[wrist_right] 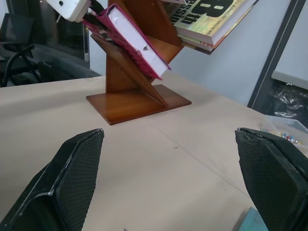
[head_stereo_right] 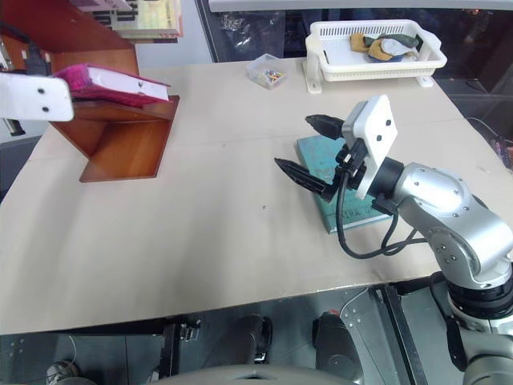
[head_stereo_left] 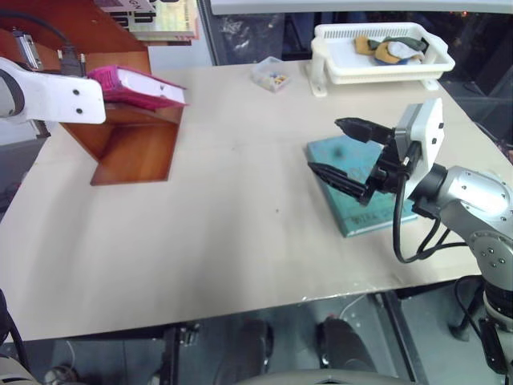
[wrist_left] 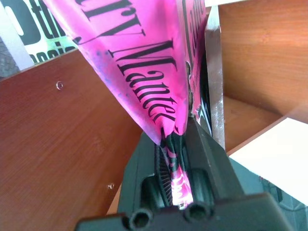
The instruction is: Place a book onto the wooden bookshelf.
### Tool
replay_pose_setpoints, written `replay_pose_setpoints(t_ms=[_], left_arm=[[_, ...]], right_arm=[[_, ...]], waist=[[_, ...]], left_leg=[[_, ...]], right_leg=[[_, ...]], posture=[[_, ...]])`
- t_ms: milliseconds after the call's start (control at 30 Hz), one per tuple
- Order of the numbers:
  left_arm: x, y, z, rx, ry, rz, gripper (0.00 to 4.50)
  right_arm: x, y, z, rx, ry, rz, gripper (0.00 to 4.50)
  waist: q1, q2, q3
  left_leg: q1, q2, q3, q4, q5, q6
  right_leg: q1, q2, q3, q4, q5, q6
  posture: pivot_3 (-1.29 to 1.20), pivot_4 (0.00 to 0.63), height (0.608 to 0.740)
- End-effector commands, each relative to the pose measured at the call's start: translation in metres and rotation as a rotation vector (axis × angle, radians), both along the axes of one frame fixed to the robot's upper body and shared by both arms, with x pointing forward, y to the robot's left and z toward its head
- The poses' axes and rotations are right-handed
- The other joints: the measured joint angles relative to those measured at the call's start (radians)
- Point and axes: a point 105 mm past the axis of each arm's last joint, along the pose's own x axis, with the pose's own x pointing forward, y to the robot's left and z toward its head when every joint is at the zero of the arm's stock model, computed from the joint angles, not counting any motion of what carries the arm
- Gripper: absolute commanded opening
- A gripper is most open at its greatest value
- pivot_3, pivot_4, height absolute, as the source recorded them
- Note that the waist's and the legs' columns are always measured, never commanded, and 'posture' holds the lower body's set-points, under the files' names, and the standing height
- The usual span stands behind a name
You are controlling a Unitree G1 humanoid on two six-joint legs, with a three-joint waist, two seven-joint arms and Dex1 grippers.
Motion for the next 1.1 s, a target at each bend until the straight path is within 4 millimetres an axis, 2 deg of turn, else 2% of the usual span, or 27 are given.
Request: replay_pose_setpoints(t_ms=[33, 100, 167, 300, 433, 733, 800, 867, 933, 967, 1000, 1033, 1100], left_arm=[[-0.001, 0.008, -0.001, -0.011, 0.008, 0.035, 2.72], [-0.004, 0.010, -0.001, -0.010, 0.007, 0.038, 3.72], [-0.006, 0.013, 0.000, -0.011, 0.002, 0.039, 4.47], [-0.013, 0.015, 0.007, -0.062, -0.042, 0.003, 4.47], [-0.028, 0.020, 0.023, -0.175, -0.104, -0.052, 4.47], [-0.069, 0.020, 0.042, -0.717, -0.241, -0.313, 4.47], [-0.076, 0.013, 0.034, -0.808, -0.188, -0.374, 4.47], [-0.081, 0.001, 0.029, -0.936, -0.146, -0.429, 3.96], [-0.083, -0.032, 0.009, -1.064, -0.013, -0.505, 3.17], [-0.083, -0.050, -0.001, -1.141, 0.045, -0.538, 2.72], [-0.080, -0.083, -0.023, -1.248, 0.130, -0.596, 2.15], [-0.080, -0.106, -0.036, -1.323, 0.182, -0.628, 1.85], [-0.067, -0.145, -0.058, -1.515, 0.164, -0.648, 0.74]], right_arm=[[-0.006, -0.001, 0.013, 0.014, -0.064, -0.001, 4.50], [-0.006, -0.001, 0.012, 0.013, -0.061, -0.001, 4.50], [-0.005, -0.001, 0.012, 0.012, -0.059, 0.000, 4.50], [-0.004, -0.001, 0.012, 0.010, -0.054, 0.005, 4.50], [-0.004, -0.001, 0.011, 0.012, -0.047, 0.012, 4.50], [0.000, 0.000, 0.008, 0.016, -0.027, 0.028, 4.50], [0.000, 0.000, 0.008, 0.013, -0.027, 0.028, 4.50], [0.000, -0.001, 0.007, 0.009, -0.027, 0.023, 4.50], [-0.001, -0.003, 0.007, 0.005, -0.027, 0.011, 4.50], [-0.002, -0.004, 0.007, 0.002, -0.028, 0.004, 4.50], [-0.004, -0.006, 0.006, -0.012, -0.035, -0.010, 4.50], [-0.005, -0.008, 0.006, -0.021, -0.040, -0.020, 4.50], [-0.009, -0.012, 0.004, -0.038, -0.050, -0.051, 4.50]], waist=[[-0.001, -0.002, 0.001], [-0.005, -0.002, 0.001], [-0.005, -0.003, 0.001], [-0.007, -0.003, 0.001], [-0.007, -0.003, 0.001], [-0.004, -0.004, 0.001], [-0.003, -0.004, 0.001], [-0.001, -0.004, 0.001], [0.000, -0.004, 0.001], [0.001, -0.004, 0.001], [0.003, -0.003, 0.001], [0.008, -0.002, 0.000], [0.022, -0.003, 0.000]], left_leg=[[-0.001, 0.000, 0.000, 0.000, 0.000, 0.000], [-0.004, 0.000, 0.000, 0.000, 0.000, 0.000], [-0.006, 0.000, 0.002, 0.000, 0.000, 0.000], [-0.015, 0.000, 0.003, 0.000, 0.002, -0.004], [-0.021, 0.000, 0.004, 0.001, 0.003, -0.005], [-0.021, 0.000, 0.004, 0.002, 0.003, -0.005], [-0.021, 0.001, 0.004, 0.003, 0.003, -0.004], [-0.021, 0.000, 0.004, 0.003, 0.003, -0.005], [-0.021, 0.000, 0.003, 0.004, 0.003, -0.004], [-0.021, 0.000, 0.002, 0.005, 0.003, -0.004], [-0.021, 0.000, 0.002, 0.005, 0.003, -0.004], [-0.021, 0.000, 0.001, 0.005, 0.003, -0.004], [-0.021, 0.000, 0.000, 0.009, 0.002, -0.003]], right_leg=[[-0.001, 0.000, 0.000, 0.000, 0.000, 0.000], [-0.003, 0.000, 0.001, -0.002, 0.000, 0.000], [-0.006, 0.000, 0.002, -0.002, 0.000, 0.000], [-0.016, -0.001, 0.003, -0.001, 0.000, 0.000], [-0.022, -0.001, 0.003, 0.000, 0.000, 0.000], [-0.022, -0.002, 0.003, 0.000, 0.000, 0.000], [-0.022, -0.002, 0.002, 0.001, 0.000, 0.000], [-0.022, -0.002, 0.003, 0.001, 0.000, 0.000], [-0.021, -0.002, 0.002, 0.001, 0.000, 0.000], [-0.019, -0.003, 0.001, 0.000, 0.000, 0.000], [-0.019, -0.003, 0.001, 0.000, 0.000, 0.000], [-0.018, -0.003, 0.001, -0.001, 0.001, 0.000], [-0.017, -0.006, 0.001, -0.001, 0.001, 0.001]], posture=[[0.00, 0.150, 0.740], [0.00, 0.150, 0.740], [0.00, 0.150, 0.740], [0.00, 0.150, 0.740], [0.00, 0.150, 0.740], [0.00, 0.150, 0.740], [0.00, 0.150, 0.740], [0.00, 0.150, 0.740], [0.00, 0.150, 0.740], [0.00, 0.150, 0.740], [0.00, 0.150, 0.740], [0.00, 0.150, 0.740], [0.00, 0.150, 0.740]])
